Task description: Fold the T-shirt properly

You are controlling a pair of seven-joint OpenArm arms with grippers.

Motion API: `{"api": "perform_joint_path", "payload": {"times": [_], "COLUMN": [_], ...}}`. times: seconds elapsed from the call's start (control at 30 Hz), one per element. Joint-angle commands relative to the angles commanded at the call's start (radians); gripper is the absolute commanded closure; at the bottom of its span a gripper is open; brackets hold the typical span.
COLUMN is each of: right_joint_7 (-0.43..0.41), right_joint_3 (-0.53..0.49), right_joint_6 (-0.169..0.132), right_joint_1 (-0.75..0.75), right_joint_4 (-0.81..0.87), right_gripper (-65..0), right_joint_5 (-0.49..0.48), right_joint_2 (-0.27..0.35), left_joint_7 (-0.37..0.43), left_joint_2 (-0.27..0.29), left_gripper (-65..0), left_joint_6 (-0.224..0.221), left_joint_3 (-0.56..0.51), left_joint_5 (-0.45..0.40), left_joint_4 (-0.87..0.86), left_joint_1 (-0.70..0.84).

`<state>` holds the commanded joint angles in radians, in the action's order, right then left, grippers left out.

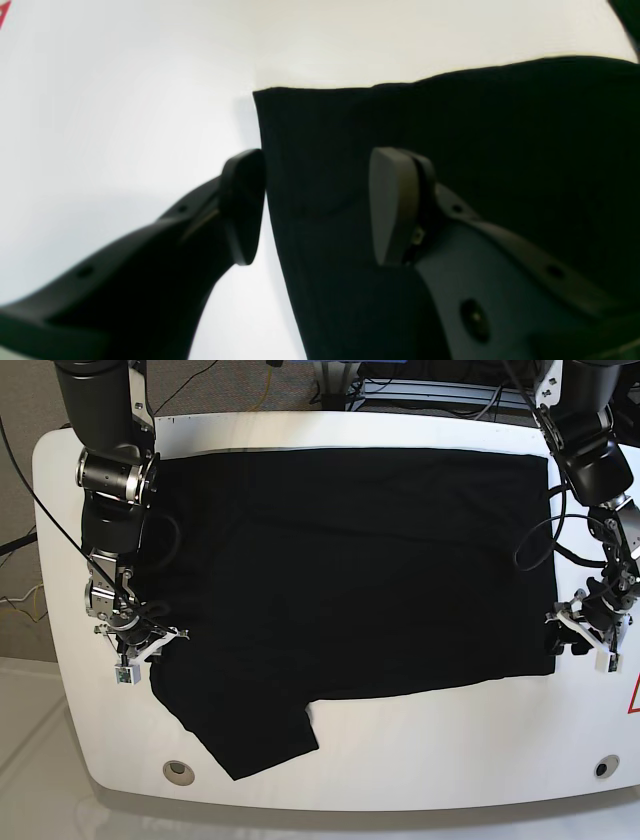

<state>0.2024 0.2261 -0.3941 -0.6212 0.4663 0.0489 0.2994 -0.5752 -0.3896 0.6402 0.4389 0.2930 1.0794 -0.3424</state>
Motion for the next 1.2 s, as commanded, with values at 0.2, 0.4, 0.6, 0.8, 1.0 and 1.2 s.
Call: {"api": "perform_joint_path", "payload": {"times": [0.2, 0.4, 0.6, 0.8, 1.0, 1.2], "right_joint_7": [-0.006, -0.001, -0.002, -0.008, -0.013, -0.018], "right_joint_3": [0.001, -0.002, -0.003, -0.007, -0.012, -0.014], "right_joint_6": [0.007, 0.013, 0.012, 0.004, -0.006, -0.010], "right_joint_1": [-0.006, -0.010, -0.015, -0.013, -0.010, -0.011], "right_joint_4": [-0.008, -0.008, -0.001, -0.002, -0.003, 0.001], "right_gripper": [-12.6, -12.6, -16.8, -18.4, -15.9, -15.5], "right_joint_5": [-0.015, -0.026, -0.036, -0.038, -0.042, -0.040], "right_joint_2": [-0.001, -0.008, -0.022, -0.024, -0.030, -0.034], "left_joint_7": [0.012, 0.021, 0.035, 0.034, 0.031, 0.038], "left_joint_2": [0.000, -0.001, -0.003, -0.001, 0.000, 0.005], "left_gripper": [-32.0, -31.9, -31.6, -31.6, -31.6, -31.6], "left_joint_6": [-0.001, -0.001, -0.021, -0.016, -0.008, -0.009], "left_joint_3": [-0.004, -0.005, -0.005, -0.007, -0.012, -0.013], "left_joint_5": [-0.002, 0.002, -0.004, -0.001, -0.001, -0.007], "left_joint_4": [-0.032, -0.044, -0.034, -0.030, -0.043, -0.071], "left_joint_1": [0.000, -0.001, 0.013, 0.015, 0.004, -0.003]}}
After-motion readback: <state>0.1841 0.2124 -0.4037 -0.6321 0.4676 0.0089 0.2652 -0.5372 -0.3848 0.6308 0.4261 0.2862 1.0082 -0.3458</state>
